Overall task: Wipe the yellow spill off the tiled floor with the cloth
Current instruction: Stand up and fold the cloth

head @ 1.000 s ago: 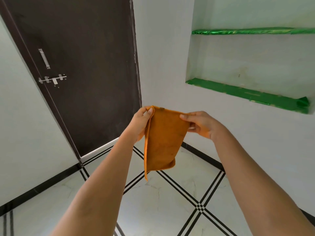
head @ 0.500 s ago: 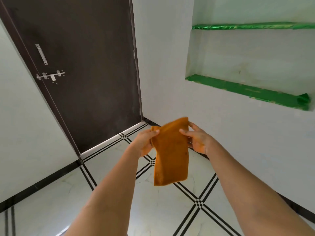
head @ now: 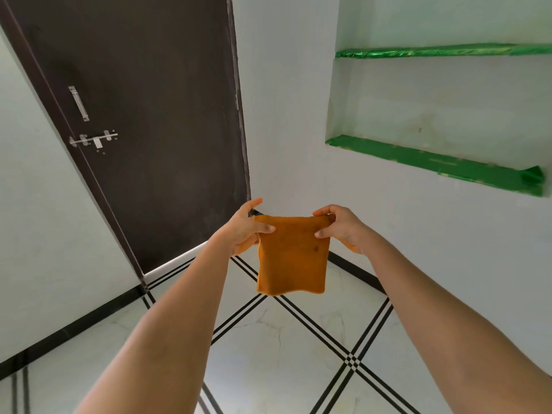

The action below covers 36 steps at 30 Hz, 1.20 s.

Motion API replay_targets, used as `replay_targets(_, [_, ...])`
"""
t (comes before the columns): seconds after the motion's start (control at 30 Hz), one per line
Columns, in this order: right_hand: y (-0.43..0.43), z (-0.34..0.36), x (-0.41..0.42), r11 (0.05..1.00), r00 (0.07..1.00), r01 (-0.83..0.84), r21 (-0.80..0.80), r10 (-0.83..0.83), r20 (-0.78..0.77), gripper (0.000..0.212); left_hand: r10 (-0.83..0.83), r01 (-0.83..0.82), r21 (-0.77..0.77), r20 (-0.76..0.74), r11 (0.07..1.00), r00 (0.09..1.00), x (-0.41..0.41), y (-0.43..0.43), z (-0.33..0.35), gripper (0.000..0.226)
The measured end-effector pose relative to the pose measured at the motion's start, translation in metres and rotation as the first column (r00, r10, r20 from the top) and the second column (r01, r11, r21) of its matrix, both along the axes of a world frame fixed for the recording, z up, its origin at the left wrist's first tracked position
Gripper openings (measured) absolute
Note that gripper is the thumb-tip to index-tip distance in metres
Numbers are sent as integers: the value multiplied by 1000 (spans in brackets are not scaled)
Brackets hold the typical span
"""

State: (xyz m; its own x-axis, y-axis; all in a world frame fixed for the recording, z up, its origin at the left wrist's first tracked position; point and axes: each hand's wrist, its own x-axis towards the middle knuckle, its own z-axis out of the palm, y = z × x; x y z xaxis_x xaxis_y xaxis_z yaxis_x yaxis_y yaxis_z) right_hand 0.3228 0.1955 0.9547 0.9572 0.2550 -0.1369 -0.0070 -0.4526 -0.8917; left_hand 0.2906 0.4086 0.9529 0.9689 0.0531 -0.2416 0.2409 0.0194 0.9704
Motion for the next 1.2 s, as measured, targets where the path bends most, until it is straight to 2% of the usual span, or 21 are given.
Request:
replay_targets(0.07, [4, 4, 4, 992, 996, 6, -128, 6, 93, 45, -57, 51, 196, 25, 979, 998, 4, 1, 6, 66])
replay_targets(0.17, [5, 11, 5, 995, 993, 35, -93, -25, 113, 24, -148, 98, 567, 43, 818, 988, 6, 2, 14, 42])
replay_targets(0.23, [3, 14, 5, 998, 995, 25, -55, -20, 93, 20, -169, 91, 696, 44, 712, 985, 6, 5, 18, 34])
replay_targets(0.3, [0, 16, 3, 1000, 998, 23, 1, -23, 62, 23, -159, 67, 735, 56, 675, 986, 6, 9, 19, 36])
replay_targets(0.37, [-1, 18, 4, 995, 999, 39, 87, -41, 28, 30, -123, 27, 672, 96, 740, 988, 6, 11, 19, 41])
replay_targets(0.43, [1, 20, 4, 979, 997, 76, 187, -75, -14, 32, -28, -37, 478, 128, 877, 991, 6, 8, 19, 43])
replay_targets(0.5, [8, 22, 4, 938, 992, 117, 325, -94, -86, 29, 80, -111, 280, 119, 954, 990, 6, 2, 18, 39])
replay_targets(0.6, [16, 22, 3, 895, 974, 153, 419, -66, -216, 42, 166, -174, 206, 57, 963, 984, 6, -5, 15, 41])
replay_targets(0.7, [13, 14, 4, 888, 943, 101, 450, 58, -327, 78, 245, -240, 104, -43, 965, 969, 8, -2, 13, 42])
replay_targets(0.77, [11, 11, 4, 916, 923, -14, 401, 166, -347, 93, 291, -289, 38, -103, 957, 951, 8, 2, 13, 45])
replay_targets(0.8, [12, 11, 3, 934, 914, -90, 346, 215, -344, 93, 317, -317, 18, -127, 948, 940, 8, 4, 12, 47])
replay_targets(0.87, [18, 10, 1, 953, 913, -186, 238, 257, -316, 77, 362, -372, -28, -169, 928, 917, 8, 5, 12, 48])
replay_targets(0.93, [24, 9, 0, 972, 943, -174, 155, 210, -257, 55, 374, -396, -83, -204, 914, 905, 6, 8, 12, 45])
replay_targets(1.03, [26, 9, 2, 992, 982, -101, 73, 111, -154, 38, 299, -329, -93, -244, 940, 922, 2, 15, 11, 40])
replay_targets(1.2, [21, 18, 3, 996, 998, -61, -62, 61, 0, 40, 224, -243, -57, -237, 968, 945, -1, 20, 8, 38])
